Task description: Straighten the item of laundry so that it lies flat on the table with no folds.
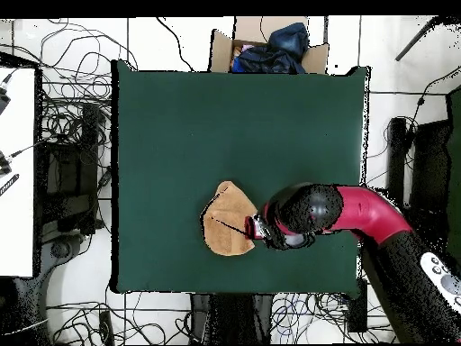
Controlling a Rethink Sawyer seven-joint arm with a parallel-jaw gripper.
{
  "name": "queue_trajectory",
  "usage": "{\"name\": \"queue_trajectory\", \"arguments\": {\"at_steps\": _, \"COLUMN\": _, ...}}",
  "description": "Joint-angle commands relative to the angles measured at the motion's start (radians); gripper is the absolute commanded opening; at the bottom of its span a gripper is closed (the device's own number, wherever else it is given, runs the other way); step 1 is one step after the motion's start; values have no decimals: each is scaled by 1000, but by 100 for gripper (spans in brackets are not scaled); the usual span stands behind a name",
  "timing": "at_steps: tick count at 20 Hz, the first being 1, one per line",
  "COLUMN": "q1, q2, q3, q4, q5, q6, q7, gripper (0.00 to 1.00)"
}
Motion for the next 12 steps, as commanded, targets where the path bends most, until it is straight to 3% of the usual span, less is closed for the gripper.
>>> {"name": "queue_trajectory", "arguments": {"at_steps": 1, "q1": 70, "q2": -140, "q3": -14, "q4": -158, "q5": 59, "q6": 185, "q7": 36, "gripper": 0}}
{"name": "queue_trajectory", "arguments": {"at_steps": 12, "q1": 129, "q2": -276, "q3": -30, "q4": -338, "q5": 41, "q6": 410, "q7": 26, "gripper": 0}}
